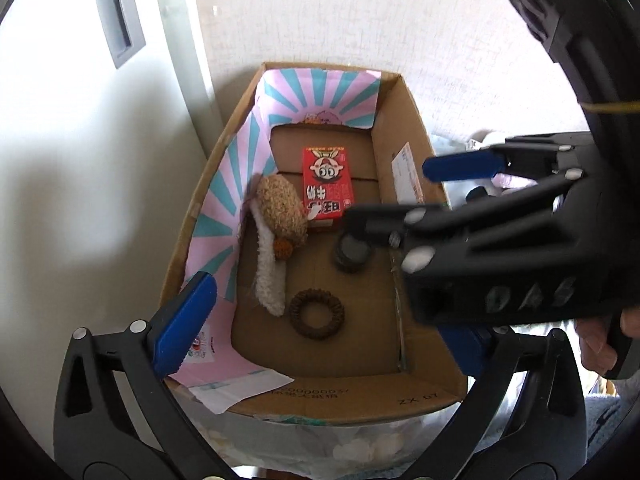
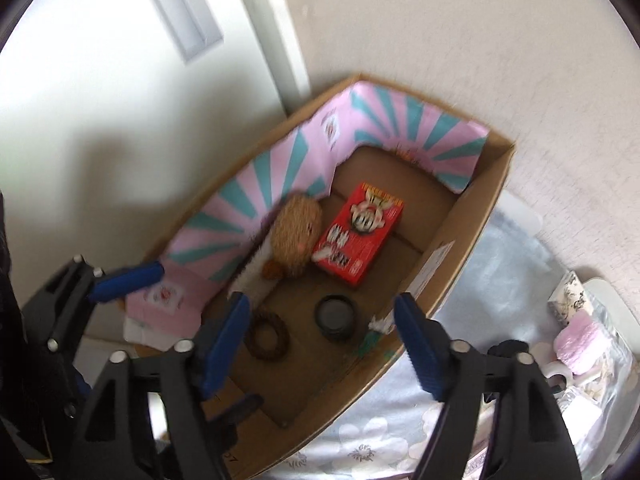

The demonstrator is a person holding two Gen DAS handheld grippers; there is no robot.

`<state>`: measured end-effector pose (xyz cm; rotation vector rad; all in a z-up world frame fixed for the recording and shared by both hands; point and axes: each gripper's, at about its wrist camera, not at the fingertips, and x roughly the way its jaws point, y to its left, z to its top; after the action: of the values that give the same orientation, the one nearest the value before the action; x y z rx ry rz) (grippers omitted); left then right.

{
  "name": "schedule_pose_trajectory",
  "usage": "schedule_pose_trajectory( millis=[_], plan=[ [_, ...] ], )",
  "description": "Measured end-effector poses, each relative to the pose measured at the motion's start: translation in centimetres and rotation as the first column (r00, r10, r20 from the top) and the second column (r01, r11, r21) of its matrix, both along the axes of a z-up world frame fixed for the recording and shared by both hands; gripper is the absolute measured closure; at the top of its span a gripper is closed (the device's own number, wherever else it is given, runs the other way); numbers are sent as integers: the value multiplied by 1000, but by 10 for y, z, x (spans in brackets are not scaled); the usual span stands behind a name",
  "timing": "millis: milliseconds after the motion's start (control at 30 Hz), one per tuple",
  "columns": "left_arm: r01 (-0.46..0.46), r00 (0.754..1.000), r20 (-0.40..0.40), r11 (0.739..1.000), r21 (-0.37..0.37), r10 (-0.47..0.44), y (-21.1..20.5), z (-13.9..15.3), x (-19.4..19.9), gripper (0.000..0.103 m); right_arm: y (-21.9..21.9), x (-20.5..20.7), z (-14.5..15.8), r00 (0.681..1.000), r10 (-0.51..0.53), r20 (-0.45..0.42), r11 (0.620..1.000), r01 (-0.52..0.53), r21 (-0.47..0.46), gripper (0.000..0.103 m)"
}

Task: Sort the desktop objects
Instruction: 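Carry hair tie and black lid into the cardboard box and release both, then move both tools back over the bed toward the scrunchie and wristband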

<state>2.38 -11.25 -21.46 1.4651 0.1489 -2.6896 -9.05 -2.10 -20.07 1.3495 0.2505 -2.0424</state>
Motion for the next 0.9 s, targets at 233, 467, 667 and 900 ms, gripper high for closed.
schedule_pose_trajectory(
  millis=[233, 467, 667, 900],
  plan=[
    [-26, 1000, -14, 1000, 15, 27, -6, 9, 6, 0, 14, -6, 16, 999, -53, -5, 997, 53, -63, 28],
    [-23, 999, -41, 999, 22, 24, -3, 19, 15, 0, 23, 2, 21, 997, -72, -17, 995, 70, -77, 28],
    [16, 998, -58, 1000, -9, -16, 15, 29, 20, 0, 32, 11, 25, 996, -90, -25, 992, 87, -89, 28],
    [79, 996, -44, 996, -31, -81, 40, 34, 23, 0, 51, 25, 31, 991, -126, -51, 988, 121, -94, 28]
  ],
)
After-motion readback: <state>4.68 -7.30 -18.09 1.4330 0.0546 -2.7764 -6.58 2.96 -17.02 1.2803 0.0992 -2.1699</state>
